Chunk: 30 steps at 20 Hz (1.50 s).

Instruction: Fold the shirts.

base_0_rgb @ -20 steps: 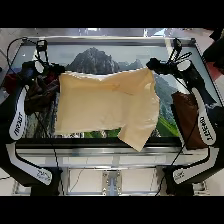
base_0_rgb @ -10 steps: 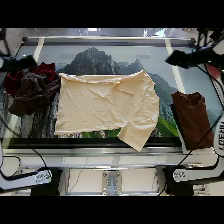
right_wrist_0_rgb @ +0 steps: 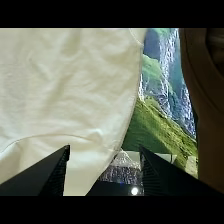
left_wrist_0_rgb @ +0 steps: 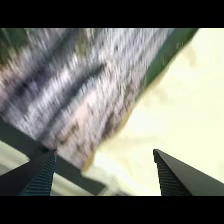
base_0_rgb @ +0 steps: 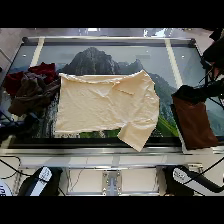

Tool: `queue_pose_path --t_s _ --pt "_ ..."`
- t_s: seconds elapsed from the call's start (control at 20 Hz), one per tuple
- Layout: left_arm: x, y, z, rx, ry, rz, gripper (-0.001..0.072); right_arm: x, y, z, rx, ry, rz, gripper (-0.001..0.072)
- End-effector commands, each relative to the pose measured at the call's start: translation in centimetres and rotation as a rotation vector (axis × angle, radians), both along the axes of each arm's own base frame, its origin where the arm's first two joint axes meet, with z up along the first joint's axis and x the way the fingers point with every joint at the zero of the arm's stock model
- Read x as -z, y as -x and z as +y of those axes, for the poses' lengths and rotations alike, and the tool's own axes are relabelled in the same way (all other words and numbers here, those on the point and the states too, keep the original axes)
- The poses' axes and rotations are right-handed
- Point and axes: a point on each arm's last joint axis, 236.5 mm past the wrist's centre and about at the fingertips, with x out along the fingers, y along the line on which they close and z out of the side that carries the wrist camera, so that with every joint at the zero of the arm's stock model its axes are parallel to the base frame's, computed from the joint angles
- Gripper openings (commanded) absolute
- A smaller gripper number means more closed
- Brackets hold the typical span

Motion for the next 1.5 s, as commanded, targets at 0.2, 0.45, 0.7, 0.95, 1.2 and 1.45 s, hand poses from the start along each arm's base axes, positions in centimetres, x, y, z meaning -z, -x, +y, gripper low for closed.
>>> queue_pose_path --t_s 0.2,0.45,0.7,0.95,1.2,1.45 --pt "4.6 1.9 -5.3 -0.020 0.338 0.079 0.0693 0.0 -0.1 1.7 -0.013 -0.070 -0.048 0.0478" --pt "5.8 0.8 -5.0 -0.038 0.364 0.057 0.0693 -0.4 -0.2 2.3 -0.013 -0.099 -0.057 0.0478" --pt "6.6 0.1 -5.5 -0.007 0.318 0.058 0.0666 -1.0 -0.5 3.2 -0.014 -0.146 -0.074 0.0478" --pt "6.9 -1.1 -7.3 0.033 0.307 0.046 0.0016 -0.7 -0.1 3.0 -0.020 -0.134 -0.057 0.0478" --pt "6.9 -1.2 -7.2 0.052 0.293 0.035 0.0013 3.9 5.0 -1.0 -0.049 0.063 0.177 0.0478" --pt "6.9 -1.2 -7.2 0.074 0.282 0.025 0.0013 13.9 8.6 4.8 0.062 -0.214 0.284 0.0484"
